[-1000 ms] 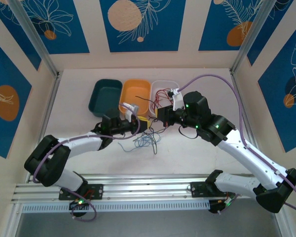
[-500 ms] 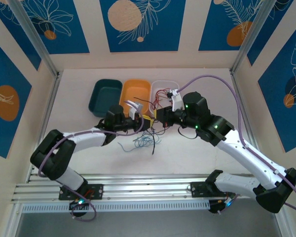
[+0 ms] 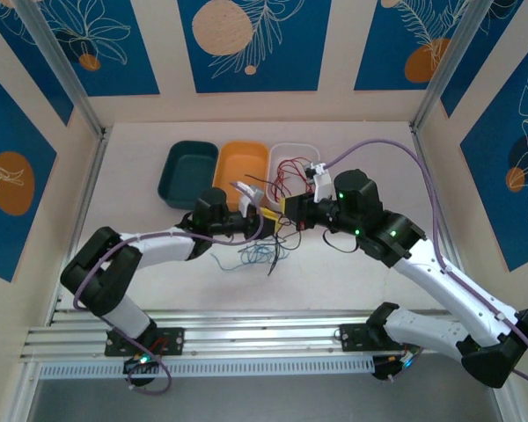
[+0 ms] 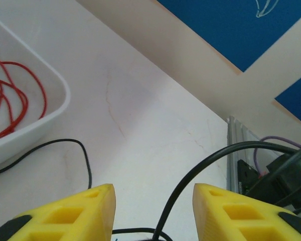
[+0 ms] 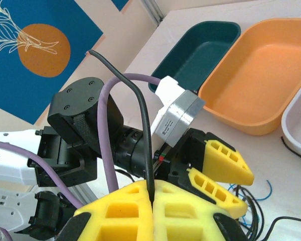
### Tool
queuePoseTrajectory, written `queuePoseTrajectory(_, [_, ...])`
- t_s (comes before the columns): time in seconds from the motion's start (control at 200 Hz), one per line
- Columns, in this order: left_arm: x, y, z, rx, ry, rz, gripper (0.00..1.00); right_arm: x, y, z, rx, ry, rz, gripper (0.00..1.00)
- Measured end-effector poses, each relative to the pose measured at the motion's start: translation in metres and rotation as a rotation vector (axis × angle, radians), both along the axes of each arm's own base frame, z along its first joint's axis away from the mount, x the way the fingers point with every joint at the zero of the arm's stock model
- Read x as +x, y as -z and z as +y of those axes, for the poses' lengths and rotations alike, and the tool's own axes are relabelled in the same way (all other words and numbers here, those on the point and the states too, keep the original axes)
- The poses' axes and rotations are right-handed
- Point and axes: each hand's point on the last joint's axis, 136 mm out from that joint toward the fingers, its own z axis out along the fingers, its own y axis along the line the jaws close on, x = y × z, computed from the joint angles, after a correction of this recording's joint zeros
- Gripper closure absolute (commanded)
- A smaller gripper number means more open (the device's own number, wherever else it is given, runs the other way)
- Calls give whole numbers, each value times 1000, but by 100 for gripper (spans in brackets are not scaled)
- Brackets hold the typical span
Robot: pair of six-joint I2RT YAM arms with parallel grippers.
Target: Untangle the cables
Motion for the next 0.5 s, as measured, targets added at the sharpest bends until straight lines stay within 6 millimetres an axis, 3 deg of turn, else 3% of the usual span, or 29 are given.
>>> queuePoseTrajectory(0.215, [-9,-11,-5,-67,49,-52,55,9,6,-8,-6,54,17,100])
queuePoseTrajectory(0.5, [-27,3,7,-68,51,-71,57,13,3,-15,12,99,28,100])
